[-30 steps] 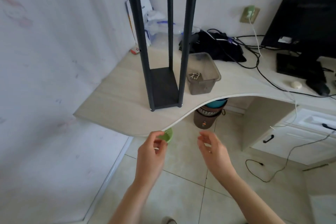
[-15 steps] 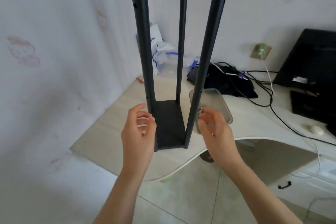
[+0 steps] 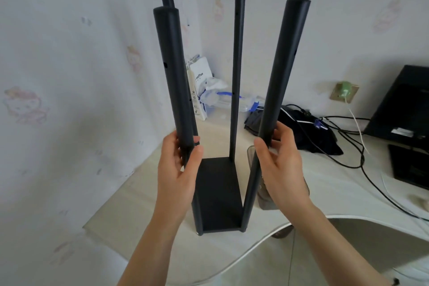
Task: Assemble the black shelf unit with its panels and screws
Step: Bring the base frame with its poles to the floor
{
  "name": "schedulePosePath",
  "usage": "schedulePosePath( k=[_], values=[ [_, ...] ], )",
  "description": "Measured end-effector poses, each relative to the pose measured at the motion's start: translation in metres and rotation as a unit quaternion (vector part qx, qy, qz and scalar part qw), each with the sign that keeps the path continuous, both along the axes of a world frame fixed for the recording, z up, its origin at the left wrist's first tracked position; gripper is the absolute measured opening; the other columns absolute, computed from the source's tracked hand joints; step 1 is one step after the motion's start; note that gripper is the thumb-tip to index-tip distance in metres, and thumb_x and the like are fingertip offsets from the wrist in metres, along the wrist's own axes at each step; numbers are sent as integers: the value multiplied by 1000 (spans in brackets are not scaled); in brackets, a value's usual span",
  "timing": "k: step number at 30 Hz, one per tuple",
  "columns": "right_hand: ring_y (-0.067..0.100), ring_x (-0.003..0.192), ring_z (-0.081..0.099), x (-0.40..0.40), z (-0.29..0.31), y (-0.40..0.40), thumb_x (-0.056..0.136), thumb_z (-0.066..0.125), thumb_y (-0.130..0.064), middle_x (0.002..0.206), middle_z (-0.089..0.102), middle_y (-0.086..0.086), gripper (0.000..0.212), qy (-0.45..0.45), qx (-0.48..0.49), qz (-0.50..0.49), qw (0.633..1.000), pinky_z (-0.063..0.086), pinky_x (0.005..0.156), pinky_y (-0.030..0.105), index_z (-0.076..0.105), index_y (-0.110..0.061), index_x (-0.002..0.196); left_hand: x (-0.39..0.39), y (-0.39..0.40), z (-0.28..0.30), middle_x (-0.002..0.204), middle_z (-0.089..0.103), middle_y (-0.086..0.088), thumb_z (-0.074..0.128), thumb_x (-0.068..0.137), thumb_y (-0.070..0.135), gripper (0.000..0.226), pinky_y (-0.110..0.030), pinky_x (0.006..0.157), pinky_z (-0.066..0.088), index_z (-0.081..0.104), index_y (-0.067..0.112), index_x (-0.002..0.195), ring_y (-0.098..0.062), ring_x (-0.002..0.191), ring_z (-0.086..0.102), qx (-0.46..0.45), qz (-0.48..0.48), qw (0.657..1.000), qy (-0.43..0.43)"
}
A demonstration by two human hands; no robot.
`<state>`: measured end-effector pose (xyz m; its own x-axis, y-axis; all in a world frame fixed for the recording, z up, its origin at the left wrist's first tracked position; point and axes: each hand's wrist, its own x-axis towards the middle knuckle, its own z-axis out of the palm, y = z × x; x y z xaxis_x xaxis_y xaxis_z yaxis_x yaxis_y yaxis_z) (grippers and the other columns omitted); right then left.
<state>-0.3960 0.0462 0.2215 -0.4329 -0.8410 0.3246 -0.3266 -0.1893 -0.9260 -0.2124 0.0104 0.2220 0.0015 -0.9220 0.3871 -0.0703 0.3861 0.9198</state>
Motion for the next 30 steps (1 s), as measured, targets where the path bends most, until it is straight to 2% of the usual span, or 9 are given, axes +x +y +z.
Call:
schedulePosePath(
  k=[3, 5, 7, 10, 15, 19, 22, 27, 30],
  values=[
    [3, 87, 63, 1, 0, -9, 98, 56, -32, 95, 60, -23, 32, -8, -31, 6, 999, 52, 69, 13, 38, -45, 122, -3, -10, 8, 95, 70, 7, 57, 90, 46, 23, -18, 84, 55, 58, 38, 111, -16, 89, 71, -15, -24, 999, 17],
    [15, 82, 63, 2, 3, -14, 98, 55, -35, 91, 58, -12, 31, -2, -55, 8, 998, 56, 70, 27, 39, -45, 123, -5, -18, 9, 85, 68, 2, 56, 89, 47, 32, -21, 82, 56, 59, 27, 114, -18, 79, 69, -24, -44, 999, 15],
    [19, 77, 60, 4, 2, -21, 94, 52, -43, 88, 55, -10, 33, -10, -72, 6, 997, 55, 67, 34, 38, -46, 123, -4, -23, 7, 76, 63, -3, 55, 92, 44, 28, -20, 76, 55, 59, 23, 109, -18, 69, 65, -34, -64, 997, 7],
    [12, 71, 54, 7, -3, -29, 90, 45, -51, 89, 51, -11, 38, -21, -81, -1, 996, 47, 62, 28, 35, -45, 126, -5, -27, 5, 67, 56, -2, 57, 98, 41, 18, -20, 62, 52, 57, 24, 99, -13, 57, 56, -35, -58, 998, -1],
    [2, 66, 51, 11, -4, -36, 92, 45, -48, 82, 53, -24, 37, -16, -98, -5, 995, 43, 59, 18, 38, -33, 126, -6, -31, 10, 61, 50, 2, 55, 89, 51, 25, -19, 49, 46, 54, 26, 88, -9, 49, 49, -30, -54, 998, 6],
    [4, 66, 53, 18, 7, -38, 94, 48, -45, 83, 56, -22, 39, -19, -117, -20, 993, 44, 62, 23, 41, -27, 127, 0, -36, 20, 59, 47, 1, 58, 88, 51, 35, -21, 45, 43, 54, 16, 88, -11, 46, 47, -33, -59, 997, 26],
    [4, 63, 52, 26, 15, -38, 93, 50, -46, 78, 57, -19, 41, -24, -120, -42, 992, 43, 61, 26, 43, -23, 126, 5, -41, 29, 60, 43, -7, 60, 87, 50, 43, -26, 43, 41, 54, 8, 89, -14, 46, 43, -31, -69, 996, 43],
    [10, 61, 51, 43, 25, -28, 92, 51, -48, 74, 56, -18, 41, -9, -128, -88, 988, 42, 60, 31, 45, -24, 124, 20, -37, 42, 61, 38, -13, 60, 86, 48, 39, -28, 41, 36, 48, 11, 82, -17, 46, 38, -24, -103, 992, 63],
    [14, 61, 49, 56, 31, -15, 92, 52, -46, 72, 53, -15, 38, -9, -139, -114, 984, 41, 59, 33, 47, -24, 123, 31, -30, 49, 61, 36, -15, 61, 86, 47, 44, -30, 41, 34, 46, 6, 84, -19, 46, 36, -22, -132, 988, 73]
  ],
)
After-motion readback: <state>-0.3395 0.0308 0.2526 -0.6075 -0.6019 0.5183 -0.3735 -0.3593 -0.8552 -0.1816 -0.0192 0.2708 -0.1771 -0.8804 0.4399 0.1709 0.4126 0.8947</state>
